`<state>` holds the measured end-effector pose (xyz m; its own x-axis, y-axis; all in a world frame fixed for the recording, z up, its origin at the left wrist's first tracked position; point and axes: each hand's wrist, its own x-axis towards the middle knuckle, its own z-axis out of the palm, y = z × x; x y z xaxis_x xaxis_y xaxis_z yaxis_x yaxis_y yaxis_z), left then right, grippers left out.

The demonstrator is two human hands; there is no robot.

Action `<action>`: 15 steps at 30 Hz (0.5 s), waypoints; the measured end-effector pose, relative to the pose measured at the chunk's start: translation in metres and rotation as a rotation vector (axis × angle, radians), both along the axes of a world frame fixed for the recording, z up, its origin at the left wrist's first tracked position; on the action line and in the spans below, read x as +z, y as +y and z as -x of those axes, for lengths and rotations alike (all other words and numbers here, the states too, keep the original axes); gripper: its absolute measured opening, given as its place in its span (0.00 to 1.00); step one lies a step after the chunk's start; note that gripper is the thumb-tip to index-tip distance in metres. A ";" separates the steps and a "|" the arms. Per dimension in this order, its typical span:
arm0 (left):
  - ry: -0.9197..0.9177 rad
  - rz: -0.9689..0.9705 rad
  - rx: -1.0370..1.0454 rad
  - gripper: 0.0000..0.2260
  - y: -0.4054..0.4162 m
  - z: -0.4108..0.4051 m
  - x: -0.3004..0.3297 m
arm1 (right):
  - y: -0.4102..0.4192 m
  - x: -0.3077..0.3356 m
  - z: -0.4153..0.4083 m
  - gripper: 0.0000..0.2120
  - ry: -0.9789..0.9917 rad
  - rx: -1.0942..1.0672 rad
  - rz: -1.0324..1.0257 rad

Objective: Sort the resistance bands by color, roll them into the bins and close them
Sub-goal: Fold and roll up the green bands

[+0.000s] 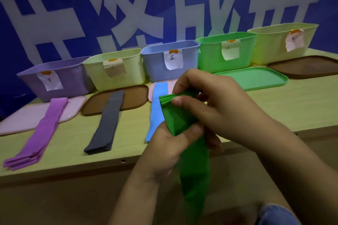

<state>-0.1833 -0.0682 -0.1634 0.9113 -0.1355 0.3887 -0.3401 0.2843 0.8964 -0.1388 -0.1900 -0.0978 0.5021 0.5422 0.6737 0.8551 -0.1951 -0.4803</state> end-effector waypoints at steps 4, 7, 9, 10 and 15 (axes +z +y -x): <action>-0.001 0.027 -0.029 0.09 -0.009 -0.003 -0.001 | 0.002 0.002 -0.002 0.04 0.015 -0.022 -0.088; -0.010 0.032 -0.122 0.13 -0.010 -0.001 0.005 | -0.001 0.006 -0.004 0.04 0.181 0.043 -0.168; 0.021 0.005 -0.128 0.17 -0.008 -0.001 0.006 | -0.004 0.005 -0.007 0.03 0.309 0.115 -0.220; 0.041 -0.023 -0.103 0.18 -0.007 -0.001 0.007 | -0.006 0.003 -0.008 0.03 0.333 0.125 -0.233; 0.134 -0.192 0.026 0.17 0.000 0.002 0.012 | -0.009 -0.009 -0.006 0.06 0.429 0.134 -0.315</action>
<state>-0.1855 -0.0683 -0.1513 0.9571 -0.1713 0.2337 -0.2196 0.0973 0.9707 -0.1327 -0.1988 -0.1069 0.7079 0.4256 0.5637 0.5771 0.1117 -0.8090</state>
